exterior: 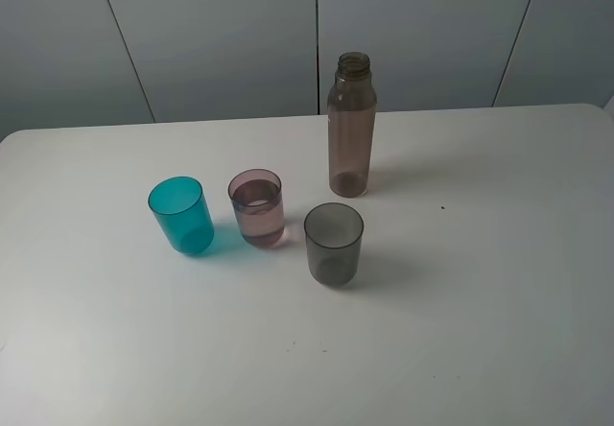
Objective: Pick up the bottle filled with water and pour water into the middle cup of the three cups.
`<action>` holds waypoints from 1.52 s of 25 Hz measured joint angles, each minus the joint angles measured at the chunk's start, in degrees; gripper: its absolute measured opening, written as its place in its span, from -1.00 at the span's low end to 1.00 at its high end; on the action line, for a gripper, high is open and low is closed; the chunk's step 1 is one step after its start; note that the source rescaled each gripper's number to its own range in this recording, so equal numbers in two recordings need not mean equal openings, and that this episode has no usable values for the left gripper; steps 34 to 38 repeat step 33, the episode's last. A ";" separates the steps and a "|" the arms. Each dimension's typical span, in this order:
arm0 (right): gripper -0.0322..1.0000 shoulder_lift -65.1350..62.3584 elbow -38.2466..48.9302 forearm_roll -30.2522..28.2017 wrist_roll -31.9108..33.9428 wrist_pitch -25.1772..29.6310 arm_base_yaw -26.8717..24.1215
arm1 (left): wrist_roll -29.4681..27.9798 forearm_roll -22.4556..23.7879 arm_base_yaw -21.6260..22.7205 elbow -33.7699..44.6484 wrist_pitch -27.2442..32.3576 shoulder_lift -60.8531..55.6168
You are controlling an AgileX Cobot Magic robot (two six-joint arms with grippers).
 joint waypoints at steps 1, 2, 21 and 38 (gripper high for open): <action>0.99 0.00 0.00 0.00 0.00 0.00 0.00 | 0.00 0.00 0.00 0.00 0.00 0.00; 0.99 0.00 0.00 0.00 0.00 0.00 0.00 | 0.00 0.00 0.00 0.00 0.00 0.00; 0.99 0.00 0.00 0.00 0.25 0.00 0.00 | 0.00 0.00 0.00 0.00 0.00 0.00; 0.99 -0.13 0.00 0.00 0.25 0.00 0.00 | 0.00 0.00 0.00 0.00 0.00 0.00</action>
